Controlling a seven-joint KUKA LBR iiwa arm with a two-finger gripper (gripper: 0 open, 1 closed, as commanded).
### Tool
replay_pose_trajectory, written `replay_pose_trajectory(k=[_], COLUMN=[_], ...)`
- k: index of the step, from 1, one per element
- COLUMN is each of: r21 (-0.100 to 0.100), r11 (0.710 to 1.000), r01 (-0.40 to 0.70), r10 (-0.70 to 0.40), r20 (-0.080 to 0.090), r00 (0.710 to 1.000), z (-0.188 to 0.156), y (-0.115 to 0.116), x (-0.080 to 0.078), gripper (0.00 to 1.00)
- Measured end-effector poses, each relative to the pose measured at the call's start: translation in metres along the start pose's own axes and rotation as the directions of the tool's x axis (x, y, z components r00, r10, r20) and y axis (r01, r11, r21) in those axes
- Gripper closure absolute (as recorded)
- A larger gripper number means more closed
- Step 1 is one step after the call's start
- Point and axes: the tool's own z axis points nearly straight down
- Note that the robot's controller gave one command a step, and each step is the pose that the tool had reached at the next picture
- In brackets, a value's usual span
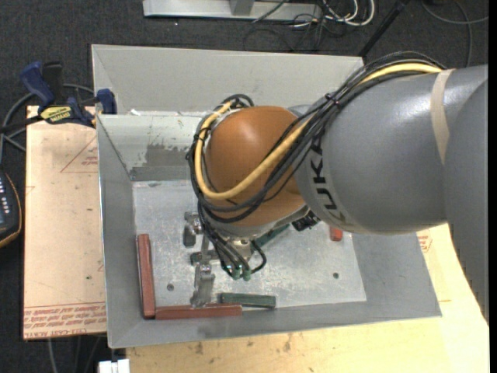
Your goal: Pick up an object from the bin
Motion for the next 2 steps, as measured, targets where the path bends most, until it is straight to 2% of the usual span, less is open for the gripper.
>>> replay_pose_trajectory(k=[1,2], r21=[0.003,0.001], r11=[0.919,0.919], r01=[0.395,0.394], r10=[-0.394,-0.394], r20=[0.021,0.013], r00=[0.919,0.919], z=[0.1298,0.1304], y=[-0.0335,-0.0332], x=[-0.0128,-0.0100], gripper=[0.00,1.00])
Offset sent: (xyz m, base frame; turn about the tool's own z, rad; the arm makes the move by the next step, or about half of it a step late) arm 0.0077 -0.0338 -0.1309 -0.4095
